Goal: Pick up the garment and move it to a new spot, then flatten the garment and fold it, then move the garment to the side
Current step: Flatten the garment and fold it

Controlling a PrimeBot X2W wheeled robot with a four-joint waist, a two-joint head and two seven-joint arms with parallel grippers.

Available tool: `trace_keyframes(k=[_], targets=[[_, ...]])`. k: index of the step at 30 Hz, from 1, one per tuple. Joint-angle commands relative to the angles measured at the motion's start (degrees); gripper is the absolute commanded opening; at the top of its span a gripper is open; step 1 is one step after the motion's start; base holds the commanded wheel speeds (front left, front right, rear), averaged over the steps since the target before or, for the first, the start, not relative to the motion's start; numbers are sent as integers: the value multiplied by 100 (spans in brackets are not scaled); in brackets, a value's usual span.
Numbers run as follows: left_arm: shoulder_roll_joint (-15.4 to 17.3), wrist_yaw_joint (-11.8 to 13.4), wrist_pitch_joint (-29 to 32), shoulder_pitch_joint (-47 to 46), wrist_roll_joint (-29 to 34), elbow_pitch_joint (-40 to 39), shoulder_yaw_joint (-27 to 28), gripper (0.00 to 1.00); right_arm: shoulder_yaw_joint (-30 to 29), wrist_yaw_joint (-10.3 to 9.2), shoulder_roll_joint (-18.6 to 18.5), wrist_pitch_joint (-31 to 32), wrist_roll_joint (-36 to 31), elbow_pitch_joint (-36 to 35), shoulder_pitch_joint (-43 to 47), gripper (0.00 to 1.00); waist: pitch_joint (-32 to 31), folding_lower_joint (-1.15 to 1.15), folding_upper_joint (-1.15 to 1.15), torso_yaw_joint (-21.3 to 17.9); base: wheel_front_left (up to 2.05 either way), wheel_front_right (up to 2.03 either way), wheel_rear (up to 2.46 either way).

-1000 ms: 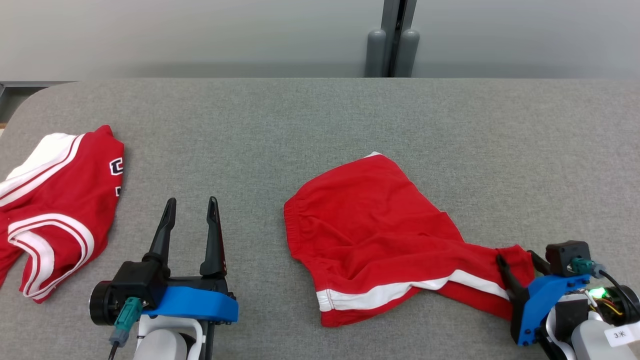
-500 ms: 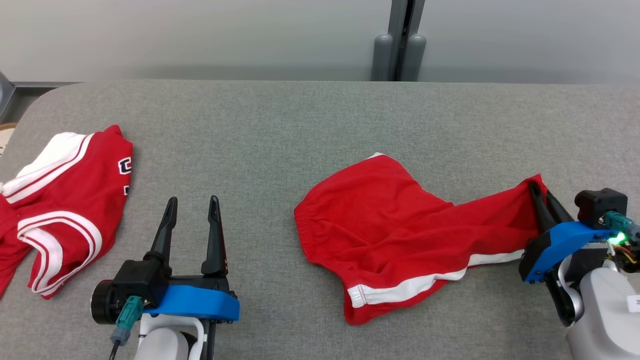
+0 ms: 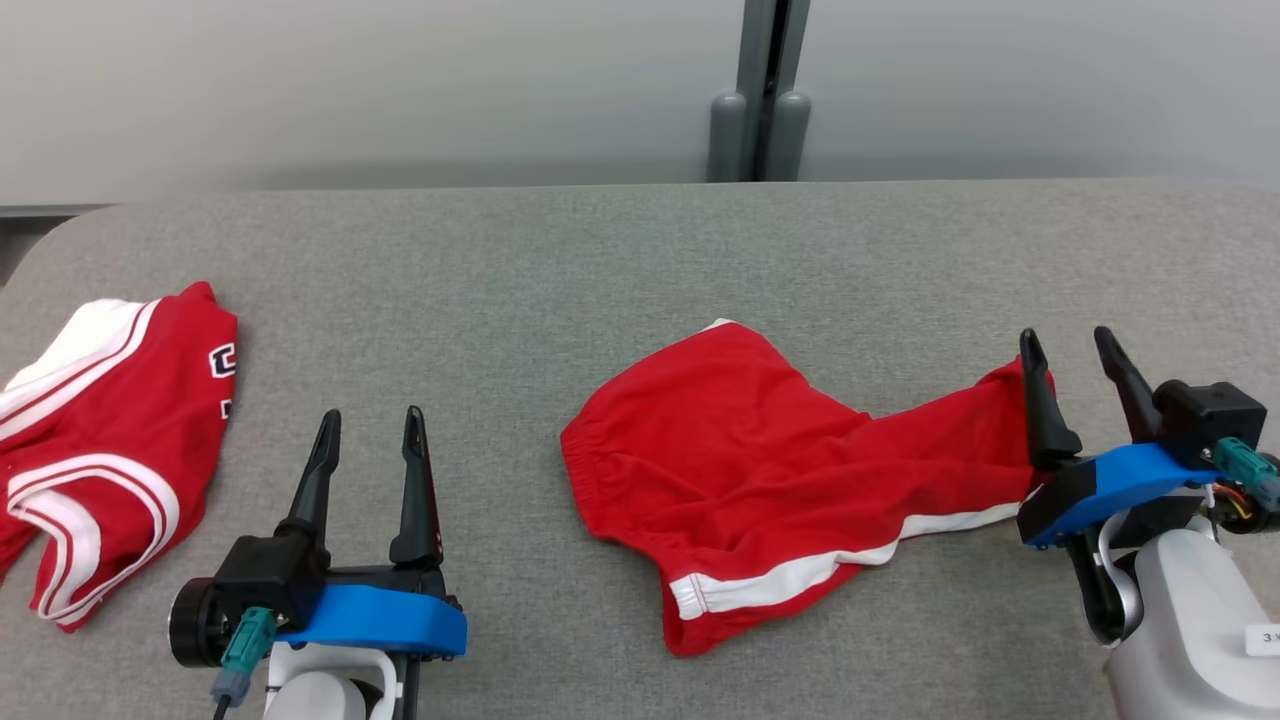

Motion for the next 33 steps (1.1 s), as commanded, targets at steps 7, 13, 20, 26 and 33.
trace_keyframes(k=[7,13,20,26,33], targets=[[-3,-49,-16,118,103,-15,110,100,122,0,216,-34,-78,-1320,693,100,-140,0,0,-164,0,0,0],[-2,-101,-16,182,168,23,182,100,279,0,410,-36,-283,-2145,1420,100,-244,0,0,-213,0,0,0],[-3,-137,-15,247,198,56,171,100,410,0,535,-37,-408,-2574,1996,100,-364,0,0,-189,0,0,0],[-3,-139,-16,291,208,45,148,100,393,0,553,-37,-443,-2612,2241,100,-403,0,0,-181,0,0,0],[-3,-130,-16,221,197,75,63,100,419,0,556,-14,-376,-2581,2231,100,-434,0,0,-194,0,0,0]])
